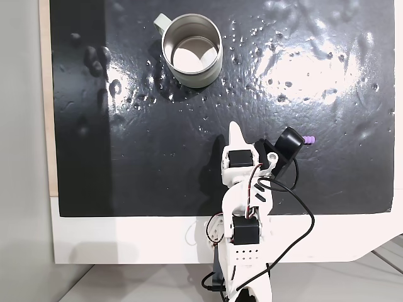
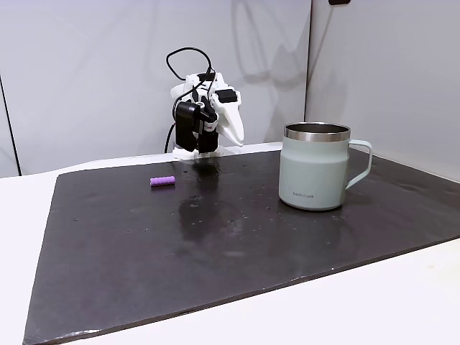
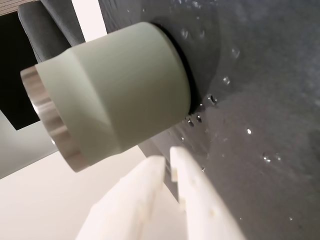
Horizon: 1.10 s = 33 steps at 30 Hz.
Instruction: Grasp a pengrip and put it in the cup.
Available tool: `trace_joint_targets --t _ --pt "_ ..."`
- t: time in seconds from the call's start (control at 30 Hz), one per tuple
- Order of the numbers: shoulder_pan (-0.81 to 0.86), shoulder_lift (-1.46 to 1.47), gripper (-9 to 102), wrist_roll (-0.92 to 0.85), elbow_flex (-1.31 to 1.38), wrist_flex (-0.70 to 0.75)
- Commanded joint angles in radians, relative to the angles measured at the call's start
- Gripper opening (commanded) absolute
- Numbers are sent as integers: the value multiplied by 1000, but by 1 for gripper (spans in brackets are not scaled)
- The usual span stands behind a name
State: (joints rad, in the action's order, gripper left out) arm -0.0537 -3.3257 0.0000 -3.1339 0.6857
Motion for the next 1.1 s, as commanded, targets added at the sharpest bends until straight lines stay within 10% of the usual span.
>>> trace_joint_targets --t 0.0,0.43,1.07 --pt "-15 -12 0 -31 -54 -52" --pt "-17 -12 0 -58 -32 -25" --pt "287 672 7 -230 1025 624"
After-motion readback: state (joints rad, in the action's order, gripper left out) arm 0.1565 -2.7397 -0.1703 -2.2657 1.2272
